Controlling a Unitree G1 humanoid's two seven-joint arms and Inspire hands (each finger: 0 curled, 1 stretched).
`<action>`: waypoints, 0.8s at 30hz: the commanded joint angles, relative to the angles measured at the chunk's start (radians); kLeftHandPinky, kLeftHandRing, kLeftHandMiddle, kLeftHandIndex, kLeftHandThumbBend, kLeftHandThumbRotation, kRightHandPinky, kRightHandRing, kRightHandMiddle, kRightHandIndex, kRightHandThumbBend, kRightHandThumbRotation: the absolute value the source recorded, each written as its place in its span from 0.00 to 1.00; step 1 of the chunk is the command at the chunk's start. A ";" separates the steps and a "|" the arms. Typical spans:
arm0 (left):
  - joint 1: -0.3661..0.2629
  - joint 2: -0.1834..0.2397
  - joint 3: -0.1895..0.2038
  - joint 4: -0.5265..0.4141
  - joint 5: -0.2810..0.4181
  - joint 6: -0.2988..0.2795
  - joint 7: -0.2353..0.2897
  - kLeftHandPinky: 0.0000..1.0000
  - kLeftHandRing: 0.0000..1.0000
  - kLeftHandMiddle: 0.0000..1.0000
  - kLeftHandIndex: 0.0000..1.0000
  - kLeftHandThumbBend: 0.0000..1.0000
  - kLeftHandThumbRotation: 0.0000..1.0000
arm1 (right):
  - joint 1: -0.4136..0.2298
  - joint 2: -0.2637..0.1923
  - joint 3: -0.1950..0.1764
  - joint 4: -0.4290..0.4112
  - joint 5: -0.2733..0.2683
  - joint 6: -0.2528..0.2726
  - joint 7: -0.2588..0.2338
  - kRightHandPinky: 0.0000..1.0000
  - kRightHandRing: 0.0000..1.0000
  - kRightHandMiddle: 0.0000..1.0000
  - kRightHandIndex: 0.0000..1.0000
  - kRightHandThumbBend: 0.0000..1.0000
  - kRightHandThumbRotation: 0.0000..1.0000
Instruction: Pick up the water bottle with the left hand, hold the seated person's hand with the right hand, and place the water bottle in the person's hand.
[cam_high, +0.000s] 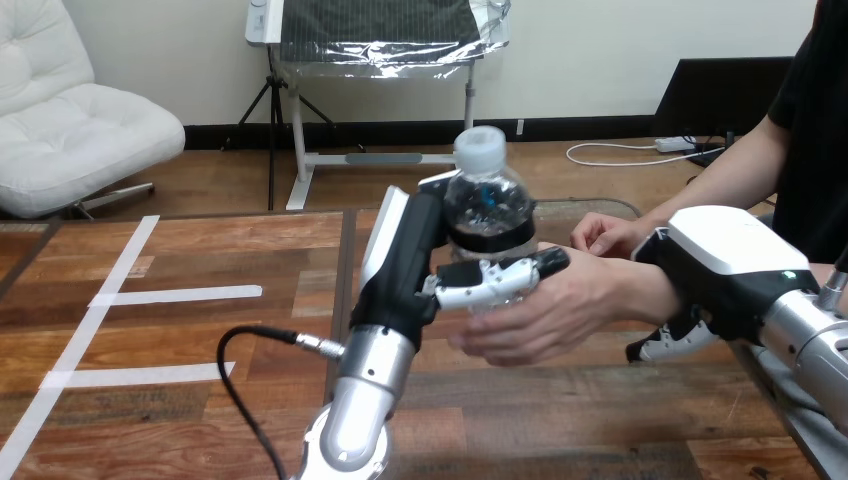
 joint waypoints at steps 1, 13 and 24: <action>-0.093 -0.107 -0.018 -0.003 0.000 -0.002 0.021 0.40 0.41 0.43 0.48 0.65 0.00 | -0.017 -0.029 -0.073 -0.037 -0.003 0.028 0.003 0.13 0.20 0.28 0.32 0.76 0.00; -0.106 -0.119 -0.036 0.010 -0.014 -0.006 0.027 0.39 0.41 0.43 0.47 0.65 0.00 | -0.005 -0.031 -0.082 -0.084 -0.004 0.032 0.012 0.13 0.20 0.28 0.32 0.75 0.00; -0.104 -0.126 -0.051 0.022 -0.024 -0.003 0.036 0.38 0.41 0.44 0.48 0.64 0.00 | 0.002 -0.029 -0.094 -0.086 -0.003 0.013 0.009 0.12 0.19 0.26 0.31 0.74 0.00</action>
